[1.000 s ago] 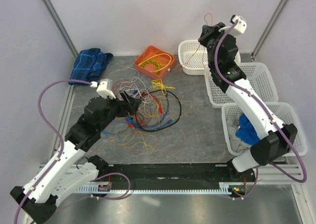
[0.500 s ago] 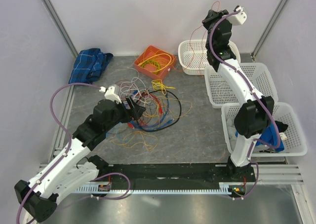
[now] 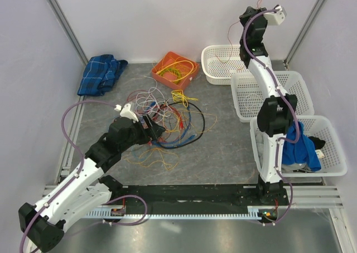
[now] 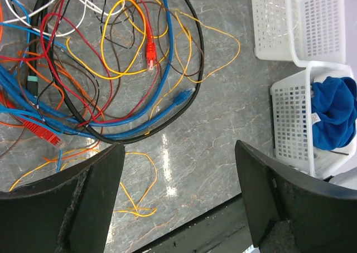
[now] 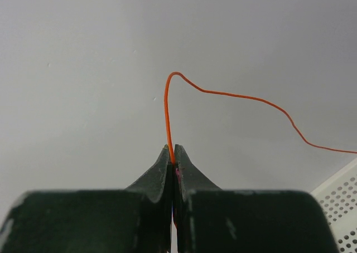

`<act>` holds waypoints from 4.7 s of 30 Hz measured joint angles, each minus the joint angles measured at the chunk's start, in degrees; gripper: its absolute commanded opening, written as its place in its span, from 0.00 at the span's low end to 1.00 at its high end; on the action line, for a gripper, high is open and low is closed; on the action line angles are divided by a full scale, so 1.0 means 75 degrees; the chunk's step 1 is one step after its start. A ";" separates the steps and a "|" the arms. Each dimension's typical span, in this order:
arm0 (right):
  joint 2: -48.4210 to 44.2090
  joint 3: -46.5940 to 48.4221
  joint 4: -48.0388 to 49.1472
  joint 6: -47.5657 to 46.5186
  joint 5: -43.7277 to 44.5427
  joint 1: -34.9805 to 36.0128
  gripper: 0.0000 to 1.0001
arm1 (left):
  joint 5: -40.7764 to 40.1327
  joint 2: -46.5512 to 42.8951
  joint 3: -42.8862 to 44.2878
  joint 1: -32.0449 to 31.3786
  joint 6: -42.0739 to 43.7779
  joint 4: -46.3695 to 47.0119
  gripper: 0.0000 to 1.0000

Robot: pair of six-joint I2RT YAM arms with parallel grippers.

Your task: Untangle the cables

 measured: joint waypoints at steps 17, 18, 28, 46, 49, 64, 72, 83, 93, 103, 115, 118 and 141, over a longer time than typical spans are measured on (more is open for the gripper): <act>0.0338 -0.0927 -0.0676 -0.0353 -0.0385 0.0067 0.98 | 0.0009 0.0391 -0.0268 0.0000 -0.0230 0.0239 0.86; 0.0323 -0.0927 -0.0833 -0.0417 -0.0358 0.0102 0.98 | 0.0009 0.0391 -0.0268 0.0000 -0.0236 0.0256 0.86; -0.1148 -0.3174 -0.2022 -0.1769 -0.0082 0.1725 0.98 | -0.0070 0.0163 -0.0268 0.0000 -0.0242 0.0318 0.89; -0.2486 -0.7930 -0.0513 -0.2387 -0.2731 0.4625 0.92 | -0.0694 -0.0475 -0.0154 0.0000 -0.0274 -0.0265 0.89; -0.2358 -0.7933 -0.0425 -0.2521 -0.2745 0.4721 0.72 | -0.0667 -0.0443 -0.0216 0.0000 -0.0356 -0.0265 0.88; -0.3698 -0.9020 -0.0565 -0.2728 -0.3142 0.5077 0.00 | -0.0819 -0.0580 -0.0289 -0.0003 -0.0460 -0.0373 0.87; -0.6624 -0.8553 -0.0976 -0.2935 -0.3331 0.5531 0.00 | -0.1314 -0.0688 0.0425 0.0000 0.0032 -0.0216 0.81; -0.7656 -0.7947 -0.2197 -0.2742 -0.4226 0.5537 0.00 | -0.1230 -0.1489 -0.0233 0.0000 0.1125 0.2337 0.73; -0.8035 -0.7498 -0.2777 -0.2608 -0.4642 0.5537 0.00 | 0.0632 0.0533 -0.0149 -0.0003 0.1381 0.3593 0.77; -0.8218 -0.7388 -0.3069 -0.2602 -0.4741 0.5540 0.00 | 0.1763 0.1276 -0.0146 -0.0353 0.1542 0.4060 0.69; -0.8242 -0.7087 -0.3177 -0.2573 -0.4788 0.5540 0.00 | 0.1341 0.1614 -0.0122 -0.0612 0.1530 0.3488 1.00; -0.8402 -0.7236 -0.3150 -0.2640 -0.4645 0.5540 0.00 | 0.0507 0.1705 -0.0108 -0.0615 0.1174 0.2687 1.00; -0.8993 -0.9122 -0.3311 -0.2981 -0.3468 0.5540 0.00 | -0.1594 0.4290 0.0122 -0.0956 -0.0638 0.1702 0.99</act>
